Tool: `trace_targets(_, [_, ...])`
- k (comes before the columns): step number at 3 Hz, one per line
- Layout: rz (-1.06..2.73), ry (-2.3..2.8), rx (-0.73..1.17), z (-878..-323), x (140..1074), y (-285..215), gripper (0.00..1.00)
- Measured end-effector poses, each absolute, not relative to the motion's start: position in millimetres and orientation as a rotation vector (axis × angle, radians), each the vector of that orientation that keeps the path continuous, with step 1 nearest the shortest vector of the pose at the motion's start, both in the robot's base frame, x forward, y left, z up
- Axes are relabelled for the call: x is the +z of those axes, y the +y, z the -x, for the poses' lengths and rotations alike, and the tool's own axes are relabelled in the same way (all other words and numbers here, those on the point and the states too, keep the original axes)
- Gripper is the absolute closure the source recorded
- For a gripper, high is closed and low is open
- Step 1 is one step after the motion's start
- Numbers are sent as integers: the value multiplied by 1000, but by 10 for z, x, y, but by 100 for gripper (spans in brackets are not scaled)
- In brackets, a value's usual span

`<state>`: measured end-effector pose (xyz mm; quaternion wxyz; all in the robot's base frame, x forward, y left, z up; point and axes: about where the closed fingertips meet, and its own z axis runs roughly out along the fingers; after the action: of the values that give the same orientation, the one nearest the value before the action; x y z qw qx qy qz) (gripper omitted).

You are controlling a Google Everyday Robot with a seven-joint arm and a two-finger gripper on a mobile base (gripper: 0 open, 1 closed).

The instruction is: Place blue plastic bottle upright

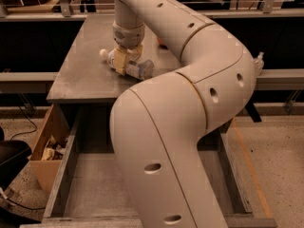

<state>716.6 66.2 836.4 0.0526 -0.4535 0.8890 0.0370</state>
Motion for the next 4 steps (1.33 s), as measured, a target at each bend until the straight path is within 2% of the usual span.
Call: trace_targets(4, [1378, 2702, 112, -7167, 8369, 661, 100])
